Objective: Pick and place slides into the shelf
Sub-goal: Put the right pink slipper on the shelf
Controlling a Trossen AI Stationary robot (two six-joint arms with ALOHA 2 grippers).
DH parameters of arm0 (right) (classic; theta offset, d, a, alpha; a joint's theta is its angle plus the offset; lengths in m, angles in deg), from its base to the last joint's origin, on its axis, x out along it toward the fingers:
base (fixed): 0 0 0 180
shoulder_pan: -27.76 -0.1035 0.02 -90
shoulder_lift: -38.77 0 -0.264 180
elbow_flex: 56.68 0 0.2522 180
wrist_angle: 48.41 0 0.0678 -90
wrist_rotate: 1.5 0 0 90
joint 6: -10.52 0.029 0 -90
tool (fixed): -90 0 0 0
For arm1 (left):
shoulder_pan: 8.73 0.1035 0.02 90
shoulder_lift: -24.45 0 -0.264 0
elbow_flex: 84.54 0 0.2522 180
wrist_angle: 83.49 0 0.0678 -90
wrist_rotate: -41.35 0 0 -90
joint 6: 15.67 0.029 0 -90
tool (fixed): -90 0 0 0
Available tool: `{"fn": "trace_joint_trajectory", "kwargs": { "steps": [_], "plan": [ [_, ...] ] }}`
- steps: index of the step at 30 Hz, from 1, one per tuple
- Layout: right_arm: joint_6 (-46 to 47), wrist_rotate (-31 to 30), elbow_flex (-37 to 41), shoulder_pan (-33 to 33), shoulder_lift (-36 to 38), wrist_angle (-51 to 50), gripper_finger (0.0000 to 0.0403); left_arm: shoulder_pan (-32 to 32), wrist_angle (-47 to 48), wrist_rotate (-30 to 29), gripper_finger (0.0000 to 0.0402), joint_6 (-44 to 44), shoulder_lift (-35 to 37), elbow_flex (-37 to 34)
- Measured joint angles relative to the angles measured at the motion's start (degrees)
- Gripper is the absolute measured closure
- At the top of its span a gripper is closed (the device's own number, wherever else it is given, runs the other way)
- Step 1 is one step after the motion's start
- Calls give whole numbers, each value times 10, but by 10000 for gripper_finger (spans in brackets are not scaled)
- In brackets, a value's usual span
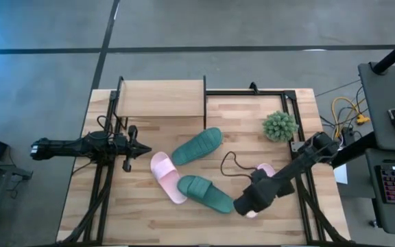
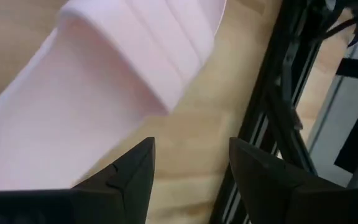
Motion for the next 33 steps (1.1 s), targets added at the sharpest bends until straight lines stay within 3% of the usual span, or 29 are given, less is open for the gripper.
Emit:
{"fn": "trace_joint_trajectory", "kwargs": {
  "steps": [13, 29, 33],
  "plan": [
    [-157, -80, 30, 8, -37, 35, 207, 0, 1, 1, 400, 0, 0, 0],
    [-221, -126, 113, 7, -37, 88, 208, 0, 0, 0, 400, 0, -1, 0],
    [-248, -127, 141, 7, -37, 98, 227, 0, 0, 0, 400, 0, 0, 0]
  ]
}}
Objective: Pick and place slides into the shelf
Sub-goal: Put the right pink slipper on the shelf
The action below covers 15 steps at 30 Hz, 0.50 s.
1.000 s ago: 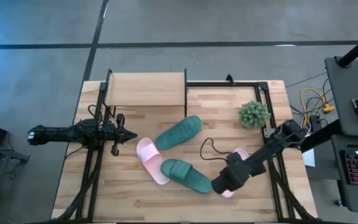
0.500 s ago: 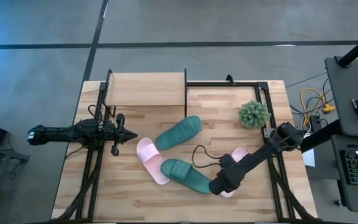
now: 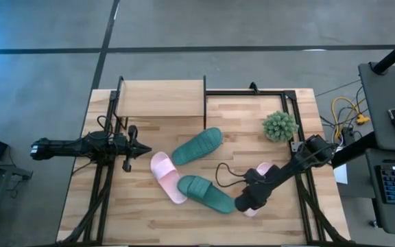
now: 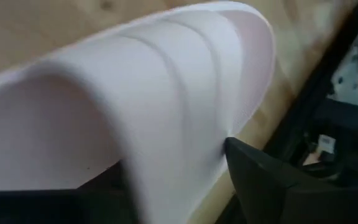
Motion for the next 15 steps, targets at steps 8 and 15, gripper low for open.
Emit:
{"fn": "trace_joint_trajectory", "kwargs": {
  "steps": [8, 15],
  "plan": [
    [-20, -62, -11, 0, 0, -29, 360, 0, 0, 0, 400, 0, 0, 0],
    [-128, -223, -132, 4, 16, 37, 389, 0, 0, 0, 400, 0, 0, 0]
  ]
}}
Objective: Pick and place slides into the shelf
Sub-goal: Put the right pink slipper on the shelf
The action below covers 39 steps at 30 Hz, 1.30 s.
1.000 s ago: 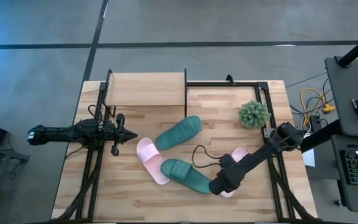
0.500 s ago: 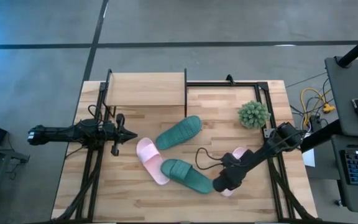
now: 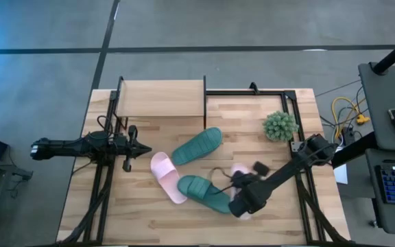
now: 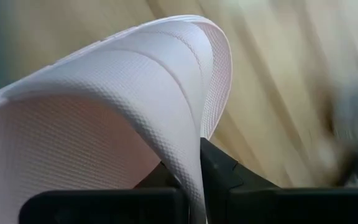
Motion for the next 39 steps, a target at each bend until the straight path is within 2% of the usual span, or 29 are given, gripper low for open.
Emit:
{"fn": "trace_joint_trajectory", "kwargs": {
  "steps": [5, 8, 10, 12, 16, 22, 27, 30, 35, 39],
  "plan": [
    [-87, -199, -111, 22, 20, 9, 389, 0, 0, 0, 400, 0, 0, 0],
    [-198, -272, -179, 61, 25, 18, 389, 0, 0, 0, 400, 0, 0, 0],
    [-308, -267, -222, 100, 25, 53, 389, 0, 0, 0, 400, 0, 0, 0],
    [-403, -237, -256, 147, 21, 101, 389, 0, 0, 0, 400, 0, 0, 0],
    [-512, -212, -311, 242, 2, 175, 390, 0, 0, 0, 400, 0, 0, 0],
    [-579, -166, -395, 357, -41, 190, 390, 0, 0, 0, 400, 0, 0, 0],
    [-681, -148, -470, 397, -109, 207, 390, 0, 0, 0, 400, 0, 0, 0],
    [-706, -148, -521, 421, -160, 213, 390, 0, 0, 0, 400, 0, 0, 0],
    [-747, -179, -515, 466, -207, 254, 390, 0, -1, 0, 400, 0, 0, 0],
    [-769, -180, -517, 489, -222, 280, 390, 0, -4, 0, 400, 0, 0, 0]
  ]
}}
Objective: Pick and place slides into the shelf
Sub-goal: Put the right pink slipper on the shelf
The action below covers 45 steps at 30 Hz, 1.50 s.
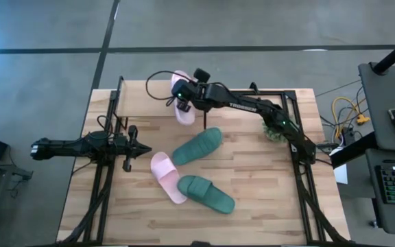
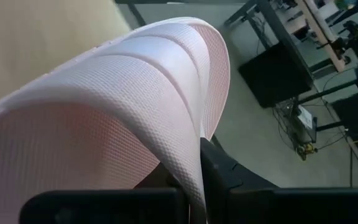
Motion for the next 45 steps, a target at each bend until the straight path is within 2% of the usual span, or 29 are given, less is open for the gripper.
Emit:
{"fn": "trace_joint_trajectory", "kwargs": {
  "steps": [6, 11, 14, 18, 20, 24, 29, 35, 40, 45],
  "plan": [
    [-27, 10, 0, 20, -10, 56, 390, 0, -84, -3, 400, -24, 0, 0],
    [-20, 76, 0, 28, -15, 66, 377, 0, -225, -12, 400, -118, 0, 0],
    [-18, 119, 3, 33, -22, 68, 348, 0, -279, -77, 400, -89, 0, 0],
    [-20, 125, 4, 38, -31, 74, 297, 0, -313, -172, 400, -72, -1, 0],
    [-6, 113, 4, 41, -37, 85, 271, 0, -313, -191, 400, -71, 1, 0],
    [7, 109, 4, 42, -39, 121, 232, 0, -308, -193, 400, -86, -5, 0],
    [14, 109, -1, 43, -36, 123, 200, 0, -308, -194, 400, -183, -16, 0],
    [73, 150, -1, 40, -21, 81, 188, 0, -309, -195, 400, -194, -41, 0],
    [117, 166, -2, 33, -16, 3, 188, 0, -310, -195, 400, -194, -54, 0],
    [126, 168, -2, 15, 15, -55, 188, 0, -311, -196, 400, -134, -54, 2]
  ]
}}
